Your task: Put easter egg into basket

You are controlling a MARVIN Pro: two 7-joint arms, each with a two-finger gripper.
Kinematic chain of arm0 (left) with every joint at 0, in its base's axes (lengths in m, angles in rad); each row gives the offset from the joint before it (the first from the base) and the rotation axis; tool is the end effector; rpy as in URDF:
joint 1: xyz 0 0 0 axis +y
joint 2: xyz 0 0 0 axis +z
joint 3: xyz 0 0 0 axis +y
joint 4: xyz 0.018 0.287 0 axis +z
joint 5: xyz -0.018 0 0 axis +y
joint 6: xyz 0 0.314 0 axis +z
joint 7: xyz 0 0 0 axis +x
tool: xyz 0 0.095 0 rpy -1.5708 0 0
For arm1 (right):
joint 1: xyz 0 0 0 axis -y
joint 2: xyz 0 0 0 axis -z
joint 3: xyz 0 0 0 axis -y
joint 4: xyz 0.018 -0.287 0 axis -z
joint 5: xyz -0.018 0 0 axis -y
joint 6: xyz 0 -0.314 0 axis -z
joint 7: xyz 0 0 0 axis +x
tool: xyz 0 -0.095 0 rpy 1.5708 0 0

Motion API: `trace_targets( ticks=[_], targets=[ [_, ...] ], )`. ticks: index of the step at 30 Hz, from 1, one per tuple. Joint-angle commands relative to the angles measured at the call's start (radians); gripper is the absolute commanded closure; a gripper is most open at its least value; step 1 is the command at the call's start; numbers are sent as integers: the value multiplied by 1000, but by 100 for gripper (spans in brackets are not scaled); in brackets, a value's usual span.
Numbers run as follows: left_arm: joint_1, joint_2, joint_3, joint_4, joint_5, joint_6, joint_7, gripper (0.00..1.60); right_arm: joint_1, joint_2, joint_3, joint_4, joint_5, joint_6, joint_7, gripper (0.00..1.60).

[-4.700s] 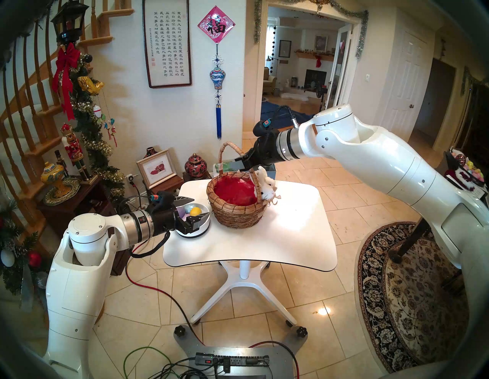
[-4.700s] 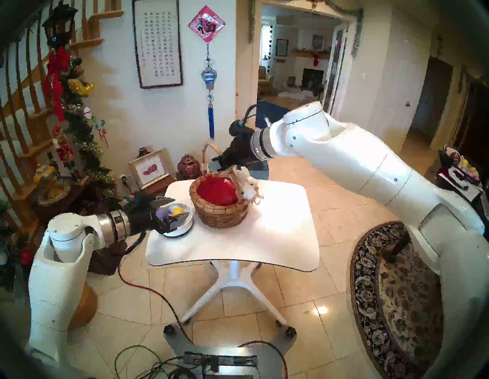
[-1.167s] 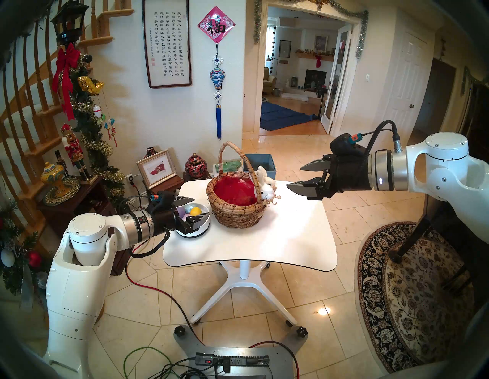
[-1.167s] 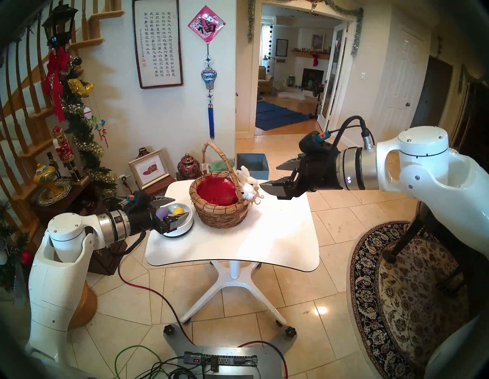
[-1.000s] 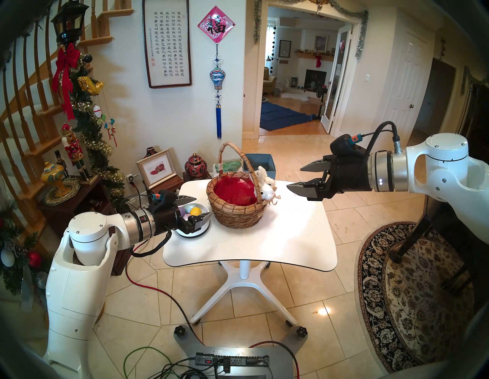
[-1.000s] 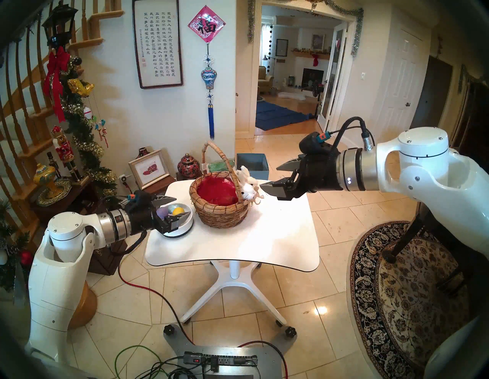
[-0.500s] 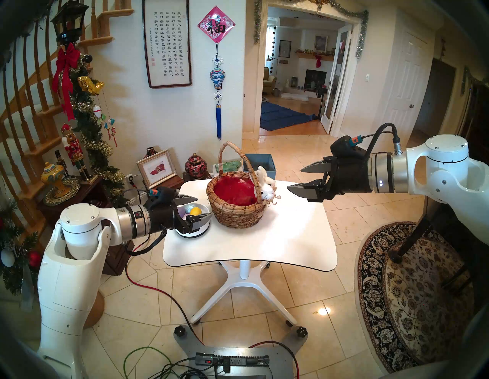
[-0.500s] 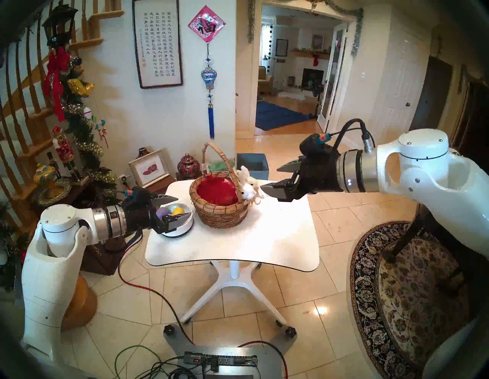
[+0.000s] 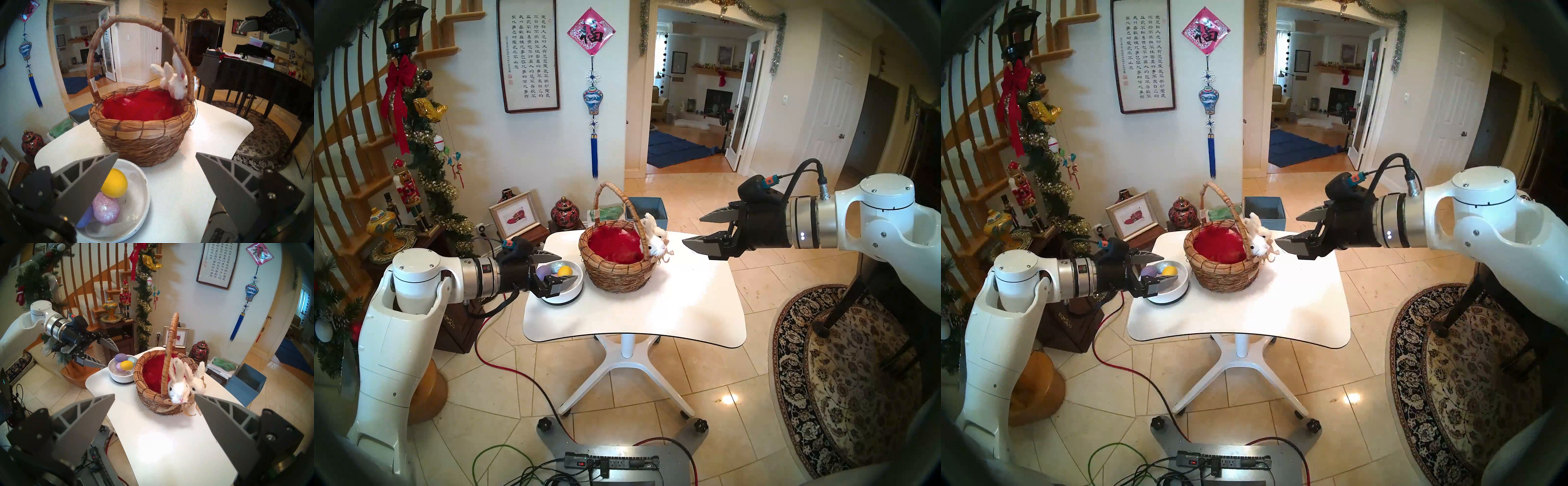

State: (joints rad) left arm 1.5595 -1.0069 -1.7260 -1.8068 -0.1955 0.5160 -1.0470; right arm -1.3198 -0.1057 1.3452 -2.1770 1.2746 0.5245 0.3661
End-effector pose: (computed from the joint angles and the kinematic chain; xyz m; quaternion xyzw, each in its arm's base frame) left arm 0.3804 0.0991 -0.2031 0.7537 -0.3672 0.4949 0.2284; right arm 0.3410 -0.0493 -0.0496 -0.7571 -0.4020 -0.4702 0.2099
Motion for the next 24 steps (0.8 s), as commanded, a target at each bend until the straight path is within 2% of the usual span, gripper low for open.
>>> trace_targets(
  ticks=[1, 11, 18, 24],
  targets=[
    [-96, 31, 40, 18, 36, 32, 11, 0, 0, 3, 23, 3, -1, -5, 3, 0],
    [-176, 42, 87, 80, 46, 109, -13, 0, -11, 3, 34, 2, -1, -6, 3, 0],
    [-197, 46, 104, 106, 55, 107, -22, 0, -21, 4, 44, 1, -1, -7, 4, 0],
    [-210, 51, 129, 127, 85, 78, 0, 0, -30, 4, 53, 1, -2, -8, 4, 0]
  ],
)
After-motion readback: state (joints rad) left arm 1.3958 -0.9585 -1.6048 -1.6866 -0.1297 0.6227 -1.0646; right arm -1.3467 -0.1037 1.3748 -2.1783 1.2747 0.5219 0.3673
